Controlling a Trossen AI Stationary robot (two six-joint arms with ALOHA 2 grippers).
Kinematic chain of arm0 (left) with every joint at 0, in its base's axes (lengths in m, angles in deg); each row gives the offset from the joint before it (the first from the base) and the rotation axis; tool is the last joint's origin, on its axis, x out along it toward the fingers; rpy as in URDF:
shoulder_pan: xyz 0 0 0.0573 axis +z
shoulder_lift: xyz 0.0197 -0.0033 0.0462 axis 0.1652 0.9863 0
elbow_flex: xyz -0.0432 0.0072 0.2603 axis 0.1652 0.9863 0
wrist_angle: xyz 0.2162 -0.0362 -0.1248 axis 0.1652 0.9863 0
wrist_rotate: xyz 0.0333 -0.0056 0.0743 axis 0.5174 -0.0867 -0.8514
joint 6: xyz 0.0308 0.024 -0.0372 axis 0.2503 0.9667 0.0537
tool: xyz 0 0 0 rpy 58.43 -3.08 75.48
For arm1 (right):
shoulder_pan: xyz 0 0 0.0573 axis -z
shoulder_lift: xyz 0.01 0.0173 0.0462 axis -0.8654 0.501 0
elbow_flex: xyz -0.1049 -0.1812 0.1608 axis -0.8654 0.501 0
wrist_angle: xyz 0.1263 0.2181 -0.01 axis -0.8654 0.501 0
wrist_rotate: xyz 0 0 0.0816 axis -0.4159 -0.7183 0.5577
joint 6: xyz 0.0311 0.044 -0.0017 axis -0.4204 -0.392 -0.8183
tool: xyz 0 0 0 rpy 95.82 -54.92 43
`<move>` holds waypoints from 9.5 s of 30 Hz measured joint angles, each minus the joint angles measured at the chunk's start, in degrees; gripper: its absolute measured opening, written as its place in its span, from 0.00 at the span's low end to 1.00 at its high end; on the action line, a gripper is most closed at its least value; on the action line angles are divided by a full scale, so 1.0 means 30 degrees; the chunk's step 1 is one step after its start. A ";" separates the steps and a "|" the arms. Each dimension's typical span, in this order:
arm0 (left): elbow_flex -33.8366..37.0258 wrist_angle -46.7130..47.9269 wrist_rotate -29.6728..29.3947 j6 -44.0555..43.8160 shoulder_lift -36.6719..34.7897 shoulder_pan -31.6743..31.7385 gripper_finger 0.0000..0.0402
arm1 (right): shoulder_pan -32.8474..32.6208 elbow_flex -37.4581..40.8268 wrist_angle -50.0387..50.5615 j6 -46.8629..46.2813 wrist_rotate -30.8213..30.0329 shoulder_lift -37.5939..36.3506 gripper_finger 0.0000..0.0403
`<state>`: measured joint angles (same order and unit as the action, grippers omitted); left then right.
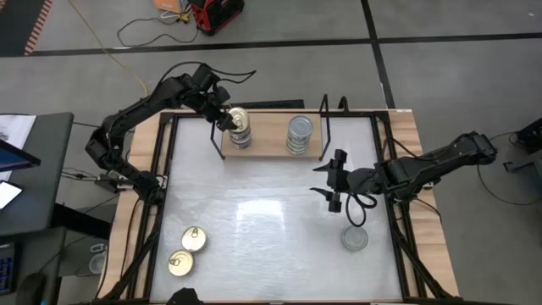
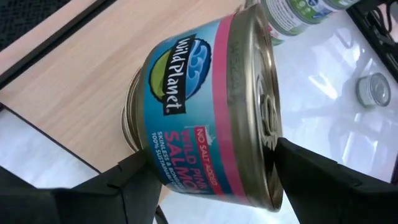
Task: Stack canned seafood by type on shelf
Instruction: Stack the blue pink tuna can on top of the blue pink tuna can on the shelf
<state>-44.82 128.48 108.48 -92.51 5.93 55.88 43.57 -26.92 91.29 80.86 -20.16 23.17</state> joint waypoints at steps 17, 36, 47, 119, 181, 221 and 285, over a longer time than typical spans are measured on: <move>-0.0015 -0.0191 -0.0179 0.0059 0.0000 -0.0240 0.71 | 0.0001 -0.0006 0.0075 0.0033 0.0007 0.0007 0.72; -0.0015 -0.0473 0.0628 0.0116 0.0000 -0.0007 0.84 | 0.0006 -0.0007 0.0087 0.0022 0.0007 0.0007 0.72; -0.2217 0.0510 -0.1729 0.1572 -0.0029 0.0204 0.85 | 0.0004 -0.0005 0.0084 -0.0015 0.0007 0.0007 0.72; 0.4041 -0.4442 -2.1217 -0.0592 0.2024 -2.3905 0.58 | 0.0036 0.0001 -0.0461 0.0004 -0.0080 0.0000 0.72; -0.4223 0.1408 -1.0084 0.0918 -0.0882 -0.8502 0.47 | 0.0007 0.0001 -0.0561 0.0431 0.0025 0.0007 0.72; -0.2359 0.0427 0.1955 0.0610 -0.0675 0.0428 0.47 | 0.0007 0.0001 -0.0593 0.0656 0.0648 0.0007 0.72; -0.0583 -0.0124 0.4158 -0.1917 -0.0676 0.1407 0.66 | 0.0401 0.0001 -0.1018 0.0985 0.0645 0.0009 0.72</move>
<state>-46.57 128.11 120.95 -98.26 3.91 60.10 44.77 -26.92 88.23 83.82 -18.23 23.20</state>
